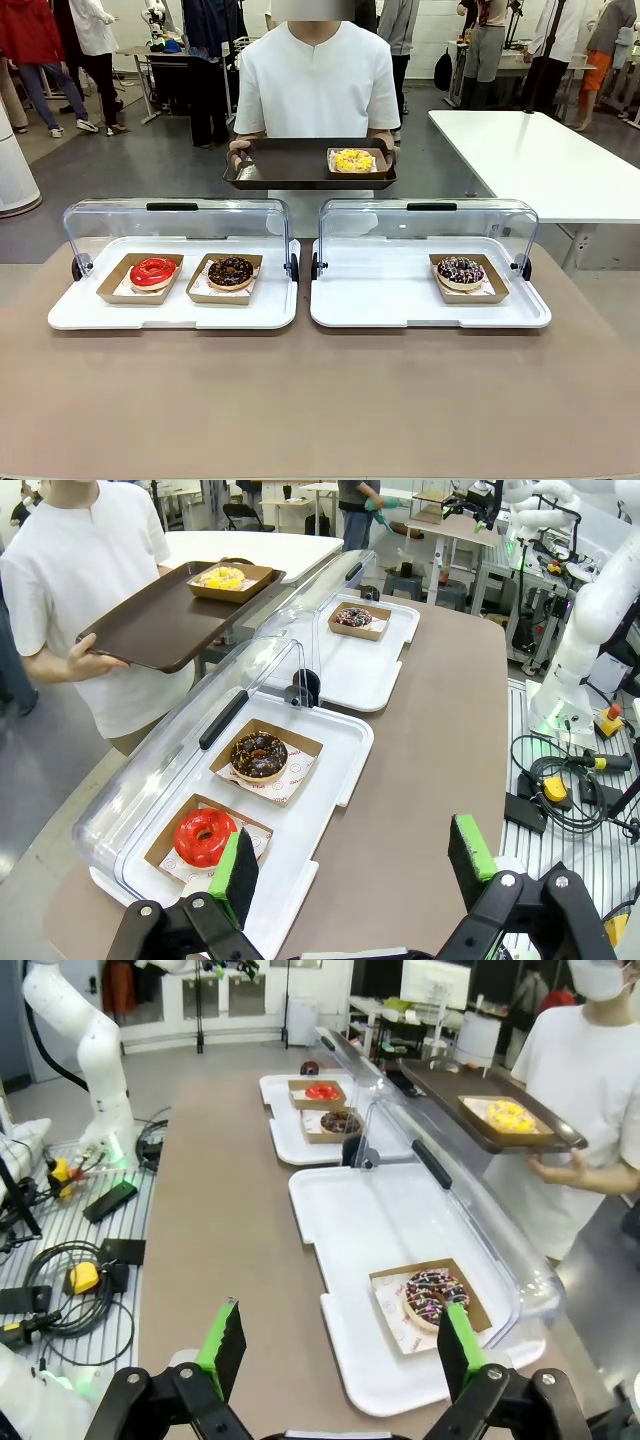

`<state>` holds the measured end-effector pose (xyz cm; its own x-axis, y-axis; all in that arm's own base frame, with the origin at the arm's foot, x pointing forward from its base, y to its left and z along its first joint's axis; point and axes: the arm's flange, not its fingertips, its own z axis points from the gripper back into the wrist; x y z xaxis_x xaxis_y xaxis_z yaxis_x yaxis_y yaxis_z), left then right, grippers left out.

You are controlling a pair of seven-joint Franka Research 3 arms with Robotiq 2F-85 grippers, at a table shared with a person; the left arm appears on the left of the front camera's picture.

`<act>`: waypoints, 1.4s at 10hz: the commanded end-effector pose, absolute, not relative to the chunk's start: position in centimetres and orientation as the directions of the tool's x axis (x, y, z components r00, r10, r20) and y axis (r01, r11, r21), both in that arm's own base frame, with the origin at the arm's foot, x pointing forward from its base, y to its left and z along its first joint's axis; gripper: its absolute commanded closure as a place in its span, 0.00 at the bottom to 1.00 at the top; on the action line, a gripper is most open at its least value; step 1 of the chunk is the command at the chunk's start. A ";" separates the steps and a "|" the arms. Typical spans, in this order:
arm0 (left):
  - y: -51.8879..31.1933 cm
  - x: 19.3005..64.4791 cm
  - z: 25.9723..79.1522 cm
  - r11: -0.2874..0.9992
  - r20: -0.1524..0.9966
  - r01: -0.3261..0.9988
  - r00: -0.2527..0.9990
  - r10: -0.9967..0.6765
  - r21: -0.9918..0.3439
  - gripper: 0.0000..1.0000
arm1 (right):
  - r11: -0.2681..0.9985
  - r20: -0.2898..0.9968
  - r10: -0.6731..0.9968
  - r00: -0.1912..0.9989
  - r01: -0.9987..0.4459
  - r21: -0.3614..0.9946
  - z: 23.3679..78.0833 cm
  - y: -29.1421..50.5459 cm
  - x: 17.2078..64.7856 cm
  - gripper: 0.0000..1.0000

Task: Provide the desired donut to the person.
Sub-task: Pick up and lift the Paper togo box containing the Donut pointed at by the person.

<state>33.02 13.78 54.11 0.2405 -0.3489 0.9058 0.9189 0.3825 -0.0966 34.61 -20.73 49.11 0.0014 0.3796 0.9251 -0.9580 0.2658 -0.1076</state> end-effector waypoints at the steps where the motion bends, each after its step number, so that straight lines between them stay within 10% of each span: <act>1: 13.9 33.0 54.2 0.373 0.916 0.924 0.216 -0.337 -0.081 0.00 | 0.238 0.894 0.447 -0.025 -0.960 -0.145 49.0 -20.3 34.7 0.00; 14: 13.9 33.0 54.2 0.373 0.916 0.924 0.216 -0.337 -0.081 0.00 | 0.266 0.925 0.380 0.001 -0.958 -0.108 49.1 -20.7 34.6 0.00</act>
